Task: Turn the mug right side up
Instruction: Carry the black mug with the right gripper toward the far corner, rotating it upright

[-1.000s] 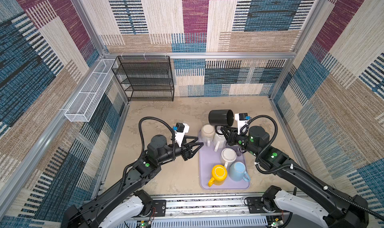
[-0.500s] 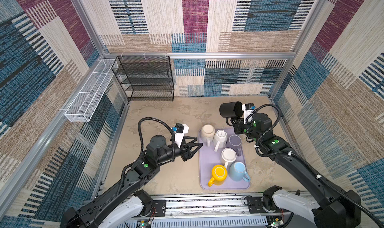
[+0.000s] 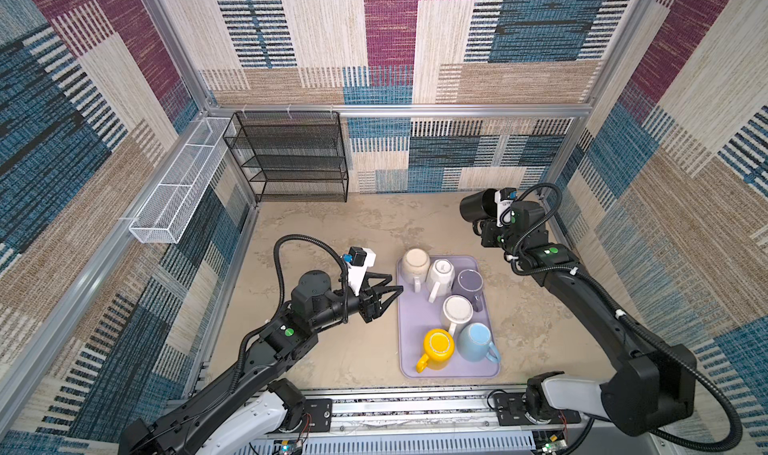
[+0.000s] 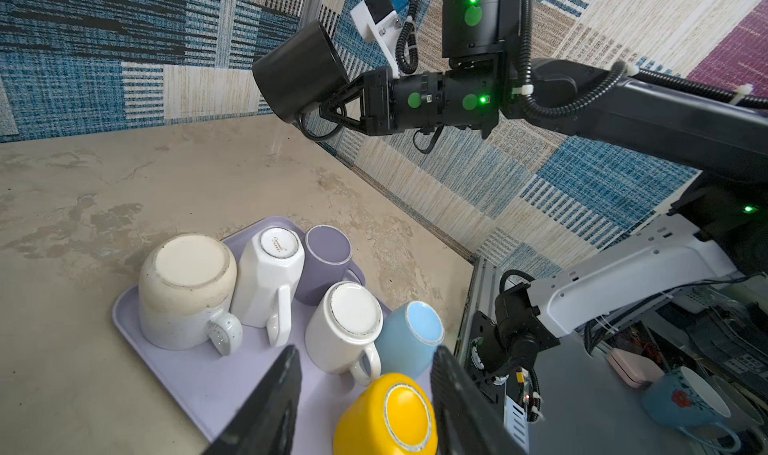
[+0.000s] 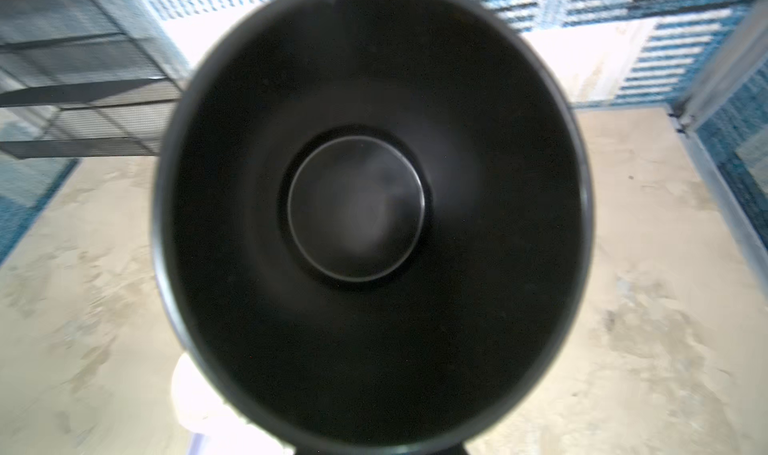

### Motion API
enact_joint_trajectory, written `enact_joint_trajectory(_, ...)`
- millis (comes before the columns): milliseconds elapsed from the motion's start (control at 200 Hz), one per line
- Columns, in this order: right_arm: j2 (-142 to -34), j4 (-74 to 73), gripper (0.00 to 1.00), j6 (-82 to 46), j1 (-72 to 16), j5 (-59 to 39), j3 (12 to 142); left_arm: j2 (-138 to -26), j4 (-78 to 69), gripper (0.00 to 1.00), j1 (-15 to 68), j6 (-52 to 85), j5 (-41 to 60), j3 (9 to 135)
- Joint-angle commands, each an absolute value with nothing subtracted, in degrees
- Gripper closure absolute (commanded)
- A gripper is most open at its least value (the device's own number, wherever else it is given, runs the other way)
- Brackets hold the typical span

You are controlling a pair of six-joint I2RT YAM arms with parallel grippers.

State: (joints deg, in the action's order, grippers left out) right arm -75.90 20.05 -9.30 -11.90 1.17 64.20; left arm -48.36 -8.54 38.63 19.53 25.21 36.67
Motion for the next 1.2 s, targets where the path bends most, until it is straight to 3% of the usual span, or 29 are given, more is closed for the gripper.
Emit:
enact_joint_trajectory(0, -80.0, 18.8, 1.0, -6.5, -10.0, 4.2, 68.1, -47.7, -7.4, 0.49, 38.5, 17.8, 23.9, 37.2)
enact_joint_trajectory(491, -111.2, 38.4, 1.0, 2.3, 0.2, 5.7, 100.4, -45.0, -4.6, 0.49, 38.6, 16.8, 22.0, 37.4)
enact_joint_trajectory(822, -120.3, 41.6, 1.0, 4.9, 1.9, 10.0, 106.3, -44.4, -1.4, 0.49, 38.5, 15.9, 20.0, 38.8)
enact_joint_trajectory(1197, -122.8, 41.3, 1.0, 5.3, 2.1, 9.2, 107.6, -42.2, 0.6, 0.49, 38.5, 15.1, 18.3, 38.6)
